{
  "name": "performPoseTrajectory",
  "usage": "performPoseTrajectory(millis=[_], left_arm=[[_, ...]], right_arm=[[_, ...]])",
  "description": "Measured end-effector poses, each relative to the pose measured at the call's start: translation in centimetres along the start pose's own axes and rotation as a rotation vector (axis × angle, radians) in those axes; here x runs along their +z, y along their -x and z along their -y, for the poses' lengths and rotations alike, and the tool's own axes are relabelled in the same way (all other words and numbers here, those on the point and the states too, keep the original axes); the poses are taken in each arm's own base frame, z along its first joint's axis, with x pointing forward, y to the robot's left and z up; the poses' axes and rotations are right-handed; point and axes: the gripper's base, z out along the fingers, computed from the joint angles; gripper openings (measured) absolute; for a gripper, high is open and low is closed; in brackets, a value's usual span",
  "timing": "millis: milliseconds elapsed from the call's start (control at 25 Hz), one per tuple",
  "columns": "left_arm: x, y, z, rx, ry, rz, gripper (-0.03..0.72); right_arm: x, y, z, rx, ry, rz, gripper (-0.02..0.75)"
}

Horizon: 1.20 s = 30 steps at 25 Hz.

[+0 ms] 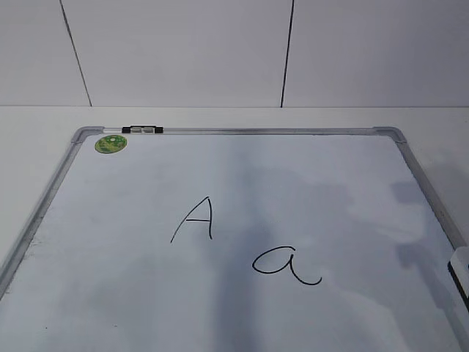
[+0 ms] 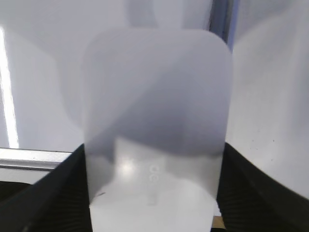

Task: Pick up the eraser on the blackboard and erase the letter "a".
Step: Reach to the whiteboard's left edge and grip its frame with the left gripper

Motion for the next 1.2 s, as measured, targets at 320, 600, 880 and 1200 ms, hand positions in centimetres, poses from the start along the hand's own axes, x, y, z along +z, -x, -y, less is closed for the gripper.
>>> performPoseTrajectory(millis=[320,600,880,1200], left_arm=[[3.4,5.5,-0.5,-0.030,0.001,-0.163,0.275],[10.1,8.4,-1.5,-0.071,0.007,-0.330,0.326],[17.3,6.8,-2.4,-0.120,0.007,-0.610,0.427],[24.3,5.0,-3.3,-0.113,-0.021,-0.854,0.433]], right_arm=[[0.0,0.0,0.0,-0.001,0.002,0.000,0.565],[0.0,0.0,0.0,0.000,0.003,0.000,0.565],[0.0,0.0,0.0,0.000,0.003,0.000,0.565],[0.0,0.0,0.0,0.000,0.003,0.002,0.565]])
